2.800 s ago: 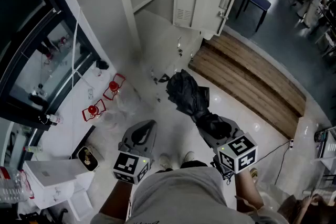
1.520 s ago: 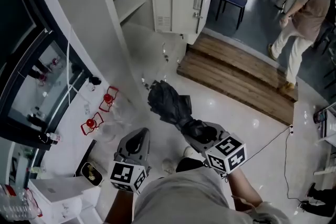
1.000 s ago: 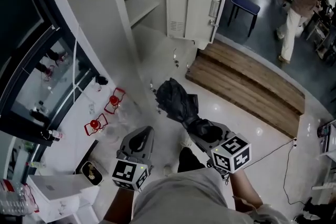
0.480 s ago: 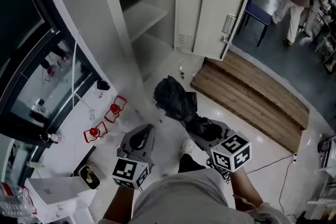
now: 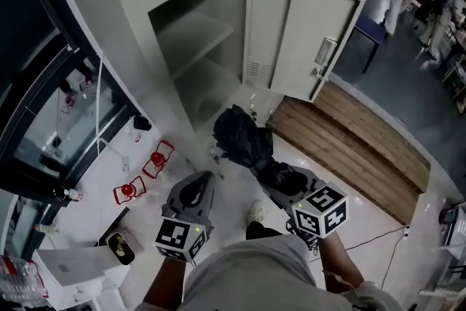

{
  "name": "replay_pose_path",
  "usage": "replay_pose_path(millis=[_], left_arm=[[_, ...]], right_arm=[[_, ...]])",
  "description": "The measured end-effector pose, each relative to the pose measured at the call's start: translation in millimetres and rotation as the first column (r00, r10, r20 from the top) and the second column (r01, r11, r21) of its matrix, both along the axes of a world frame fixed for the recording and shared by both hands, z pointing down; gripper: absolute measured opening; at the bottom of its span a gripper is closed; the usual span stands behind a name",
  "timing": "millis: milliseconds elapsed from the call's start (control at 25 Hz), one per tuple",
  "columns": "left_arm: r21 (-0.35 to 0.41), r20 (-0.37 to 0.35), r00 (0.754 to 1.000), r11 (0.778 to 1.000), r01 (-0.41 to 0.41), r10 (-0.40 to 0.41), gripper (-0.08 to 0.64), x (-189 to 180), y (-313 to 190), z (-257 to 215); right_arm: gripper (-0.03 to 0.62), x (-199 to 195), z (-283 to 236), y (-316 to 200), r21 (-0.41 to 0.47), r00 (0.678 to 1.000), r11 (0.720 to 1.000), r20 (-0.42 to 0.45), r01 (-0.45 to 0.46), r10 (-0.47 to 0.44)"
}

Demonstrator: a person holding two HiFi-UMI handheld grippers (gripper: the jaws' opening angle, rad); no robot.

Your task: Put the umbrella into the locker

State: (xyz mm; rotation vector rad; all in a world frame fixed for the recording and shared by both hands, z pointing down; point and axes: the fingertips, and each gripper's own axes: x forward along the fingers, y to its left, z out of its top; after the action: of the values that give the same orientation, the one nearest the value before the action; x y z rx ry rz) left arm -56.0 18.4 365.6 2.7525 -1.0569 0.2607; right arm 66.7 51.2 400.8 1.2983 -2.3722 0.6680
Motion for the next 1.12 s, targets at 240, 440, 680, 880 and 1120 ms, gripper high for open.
replay_pose_path(millis=[240, 440, 680, 880, 1120], left_arm=[[-0.009, 0.009, 1.0, 1.0, 0.019, -0.019, 0.022, 15, -15, 1], [-0.015, 0.014, 0.998, 0.998, 0.057, -0.057, 0.021, 27, -31, 4], [-0.005, 0.012, 0.995, 0.995, 0.099, -0.099, 0.021, 48, -54, 2], [-0.002, 0.002, 0.991, 0.991, 0.132, -0.132, 0.021, 65, -71, 1], [0.002, 0.007, 0.987, 0.987, 0.163, -0.163, 0.022, 75, -84, 1]], right_arm=[[0.213, 13, 0, -18, -0.009, 1.0, 0.999, 0.003, 0.031, -0.031], [0.213, 26, -3, -38, -0.005, 0.998, 0.998, 0.012, 0.068, -0.068], [0.213, 45, -2, -64, -0.004, 0.993, 0.993, 0.006, 0.118, -0.118], [0.213, 60, -2, -82, -0.006, 0.987, 0.987, -0.005, 0.161, -0.161], [0.213, 71, -3, -101, -0.002, 0.98, 0.98, -0.006, 0.2, -0.2]])
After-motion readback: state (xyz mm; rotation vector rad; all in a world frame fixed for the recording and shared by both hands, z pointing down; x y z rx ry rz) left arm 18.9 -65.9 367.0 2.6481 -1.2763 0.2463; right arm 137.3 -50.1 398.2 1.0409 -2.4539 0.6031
